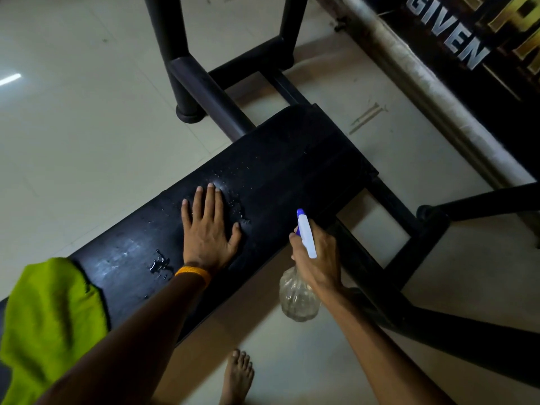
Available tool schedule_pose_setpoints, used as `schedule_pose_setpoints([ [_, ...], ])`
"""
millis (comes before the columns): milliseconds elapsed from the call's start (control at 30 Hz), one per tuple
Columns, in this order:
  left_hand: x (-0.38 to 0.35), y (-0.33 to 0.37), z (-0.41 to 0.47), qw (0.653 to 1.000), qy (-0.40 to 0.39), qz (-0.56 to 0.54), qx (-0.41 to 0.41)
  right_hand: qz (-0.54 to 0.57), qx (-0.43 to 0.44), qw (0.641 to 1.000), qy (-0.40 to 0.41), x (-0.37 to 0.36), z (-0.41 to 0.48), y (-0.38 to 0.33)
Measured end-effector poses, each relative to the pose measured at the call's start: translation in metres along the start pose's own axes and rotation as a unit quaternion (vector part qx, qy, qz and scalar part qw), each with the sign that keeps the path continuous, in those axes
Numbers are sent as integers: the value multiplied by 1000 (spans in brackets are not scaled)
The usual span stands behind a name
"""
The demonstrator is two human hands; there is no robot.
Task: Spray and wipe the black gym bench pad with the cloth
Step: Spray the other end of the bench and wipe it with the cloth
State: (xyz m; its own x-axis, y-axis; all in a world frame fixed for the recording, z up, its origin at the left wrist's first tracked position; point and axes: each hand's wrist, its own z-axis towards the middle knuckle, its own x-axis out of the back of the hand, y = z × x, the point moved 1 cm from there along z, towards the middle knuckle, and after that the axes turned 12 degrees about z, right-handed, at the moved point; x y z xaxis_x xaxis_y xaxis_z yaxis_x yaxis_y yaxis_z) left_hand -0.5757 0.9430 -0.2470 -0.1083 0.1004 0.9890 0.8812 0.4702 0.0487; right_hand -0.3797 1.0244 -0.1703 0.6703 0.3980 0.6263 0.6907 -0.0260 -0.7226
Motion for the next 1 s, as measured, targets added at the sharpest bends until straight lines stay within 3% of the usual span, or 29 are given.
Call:
schedule_pose_setpoints([
  [233,29,-12,-13,998,-55,-38,-13,4,69,997,-28,-21,-38,-31],
  [433,55,-53,-90,996,-53,-73,24,-20,122,991,-45,-43,-77,-77],
  [800,57,-231,-275,980,-71,-81,167,-29,280,949,-140,-134,-190,-179],
  [1000,65,-319,-370,950,-81,-96,287,32,321,927,-192,-206,-260,-242],
])
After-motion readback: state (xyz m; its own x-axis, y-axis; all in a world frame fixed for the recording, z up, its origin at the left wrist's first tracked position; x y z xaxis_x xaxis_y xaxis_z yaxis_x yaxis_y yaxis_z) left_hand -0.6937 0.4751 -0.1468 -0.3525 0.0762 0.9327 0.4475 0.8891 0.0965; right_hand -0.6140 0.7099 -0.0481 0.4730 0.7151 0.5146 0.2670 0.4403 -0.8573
